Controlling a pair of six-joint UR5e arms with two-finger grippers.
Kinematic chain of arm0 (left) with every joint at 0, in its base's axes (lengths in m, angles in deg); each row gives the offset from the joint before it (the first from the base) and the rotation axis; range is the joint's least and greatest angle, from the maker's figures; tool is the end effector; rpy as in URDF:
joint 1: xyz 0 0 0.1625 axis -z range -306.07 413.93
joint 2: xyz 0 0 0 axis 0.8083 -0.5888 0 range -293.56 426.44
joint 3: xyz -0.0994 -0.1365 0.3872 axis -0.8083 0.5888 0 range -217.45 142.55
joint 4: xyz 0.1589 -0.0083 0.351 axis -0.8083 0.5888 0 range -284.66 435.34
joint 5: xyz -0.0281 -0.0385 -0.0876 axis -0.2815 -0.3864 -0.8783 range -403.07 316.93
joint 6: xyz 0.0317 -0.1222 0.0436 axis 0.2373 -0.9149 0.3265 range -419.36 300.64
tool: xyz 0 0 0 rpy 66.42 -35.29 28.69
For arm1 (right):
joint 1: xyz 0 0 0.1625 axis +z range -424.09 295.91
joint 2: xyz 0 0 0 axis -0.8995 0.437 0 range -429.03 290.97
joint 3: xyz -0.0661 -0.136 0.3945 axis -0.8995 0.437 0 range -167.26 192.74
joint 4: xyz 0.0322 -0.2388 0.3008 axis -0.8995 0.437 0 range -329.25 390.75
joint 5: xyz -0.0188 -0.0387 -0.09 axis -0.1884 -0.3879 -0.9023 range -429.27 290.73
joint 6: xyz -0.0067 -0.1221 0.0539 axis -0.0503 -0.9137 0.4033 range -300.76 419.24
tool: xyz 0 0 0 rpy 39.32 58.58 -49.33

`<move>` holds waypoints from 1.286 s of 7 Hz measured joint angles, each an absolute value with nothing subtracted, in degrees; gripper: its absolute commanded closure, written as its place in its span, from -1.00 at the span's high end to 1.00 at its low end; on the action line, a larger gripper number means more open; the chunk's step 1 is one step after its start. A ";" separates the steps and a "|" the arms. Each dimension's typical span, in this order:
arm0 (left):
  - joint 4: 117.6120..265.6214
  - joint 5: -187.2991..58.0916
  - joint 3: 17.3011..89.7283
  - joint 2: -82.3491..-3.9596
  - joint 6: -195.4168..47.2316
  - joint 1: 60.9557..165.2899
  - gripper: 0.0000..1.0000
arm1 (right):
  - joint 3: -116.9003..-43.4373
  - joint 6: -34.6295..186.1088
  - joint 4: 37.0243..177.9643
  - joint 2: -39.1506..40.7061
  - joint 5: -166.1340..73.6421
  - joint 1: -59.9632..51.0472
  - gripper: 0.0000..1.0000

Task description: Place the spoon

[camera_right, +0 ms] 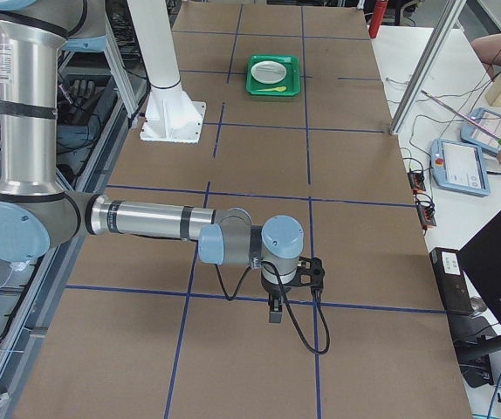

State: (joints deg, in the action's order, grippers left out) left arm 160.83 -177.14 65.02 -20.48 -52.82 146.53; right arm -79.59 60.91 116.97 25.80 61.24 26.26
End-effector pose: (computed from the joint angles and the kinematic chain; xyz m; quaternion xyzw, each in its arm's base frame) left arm -0.0604 -0.4393 0.6124 0.0692 0.3705 0.0479 0.9250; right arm 0.0491 -0.4274 0.6986 0.0065 -0.3463 0.0127 0.9380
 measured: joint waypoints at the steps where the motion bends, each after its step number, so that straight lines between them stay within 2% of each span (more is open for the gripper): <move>1: 161.03 -177.10 64.83 -20.32 -52.60 146.56 1.00 | -79.57 60.91 116.97 25.80 61.25 26.26 1.00; 9: 163.59 -176.90 62.52 -18.88 -52.13 146.57 1.00 | -79.61 60.91 116.97 25.80 61.23 26.26 1.00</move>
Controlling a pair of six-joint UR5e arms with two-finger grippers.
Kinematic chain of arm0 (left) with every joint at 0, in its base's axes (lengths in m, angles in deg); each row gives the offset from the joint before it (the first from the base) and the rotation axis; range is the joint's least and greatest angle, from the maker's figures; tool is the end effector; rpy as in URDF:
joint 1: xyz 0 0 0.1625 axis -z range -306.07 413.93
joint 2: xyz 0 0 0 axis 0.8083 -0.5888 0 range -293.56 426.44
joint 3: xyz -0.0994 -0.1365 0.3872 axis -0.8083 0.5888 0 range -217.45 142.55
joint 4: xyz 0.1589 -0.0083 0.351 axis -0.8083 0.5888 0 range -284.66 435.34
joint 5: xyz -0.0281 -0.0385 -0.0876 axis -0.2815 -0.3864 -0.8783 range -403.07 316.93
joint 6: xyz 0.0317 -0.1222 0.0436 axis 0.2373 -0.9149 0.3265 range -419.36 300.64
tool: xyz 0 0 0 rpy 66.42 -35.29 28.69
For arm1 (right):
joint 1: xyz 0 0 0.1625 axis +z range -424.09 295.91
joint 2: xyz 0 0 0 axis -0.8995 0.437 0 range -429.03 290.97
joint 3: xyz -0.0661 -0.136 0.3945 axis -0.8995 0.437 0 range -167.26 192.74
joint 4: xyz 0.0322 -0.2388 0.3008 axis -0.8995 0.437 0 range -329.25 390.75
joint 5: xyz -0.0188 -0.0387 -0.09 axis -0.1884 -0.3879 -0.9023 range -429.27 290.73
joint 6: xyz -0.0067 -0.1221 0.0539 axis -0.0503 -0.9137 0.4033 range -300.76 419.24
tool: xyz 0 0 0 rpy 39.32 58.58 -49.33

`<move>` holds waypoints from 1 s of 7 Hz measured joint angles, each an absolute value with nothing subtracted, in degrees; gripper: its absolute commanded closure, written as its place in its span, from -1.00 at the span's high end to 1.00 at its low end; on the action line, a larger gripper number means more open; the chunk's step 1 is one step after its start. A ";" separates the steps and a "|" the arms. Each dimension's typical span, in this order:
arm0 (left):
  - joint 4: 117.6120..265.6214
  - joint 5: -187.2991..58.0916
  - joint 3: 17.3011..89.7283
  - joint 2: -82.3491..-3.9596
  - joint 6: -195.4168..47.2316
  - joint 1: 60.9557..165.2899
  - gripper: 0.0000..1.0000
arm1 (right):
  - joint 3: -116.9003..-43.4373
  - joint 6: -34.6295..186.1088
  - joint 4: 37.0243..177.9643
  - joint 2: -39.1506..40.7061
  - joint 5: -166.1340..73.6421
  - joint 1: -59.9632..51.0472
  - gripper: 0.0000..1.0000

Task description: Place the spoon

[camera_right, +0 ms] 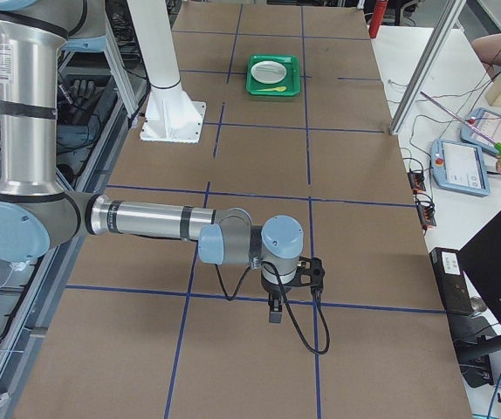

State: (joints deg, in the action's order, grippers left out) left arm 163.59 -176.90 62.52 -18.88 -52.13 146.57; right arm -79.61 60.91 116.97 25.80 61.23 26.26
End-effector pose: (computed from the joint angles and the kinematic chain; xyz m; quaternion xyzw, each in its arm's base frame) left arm -0.0606 -0.4287 0.6401 0.0607 0.3692 0.0487 0.9261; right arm 0.0491 -0.4275 0.6985 0.0067 -0.3462 0.0126 0.9381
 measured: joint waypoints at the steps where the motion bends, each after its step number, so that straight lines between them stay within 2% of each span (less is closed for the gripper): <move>1: 163.68 -177.08 62.33 -17.85 -52.18 146.56 1.00 | -79.60 60.91 116.97 25.80 61.21 26.26 1.00; 7: 163.19 -177.15 62.08 -17.82 -52.49 146.45 1.00 | -79.62 60.91 116.97 25.85 61.21 26.26 1.00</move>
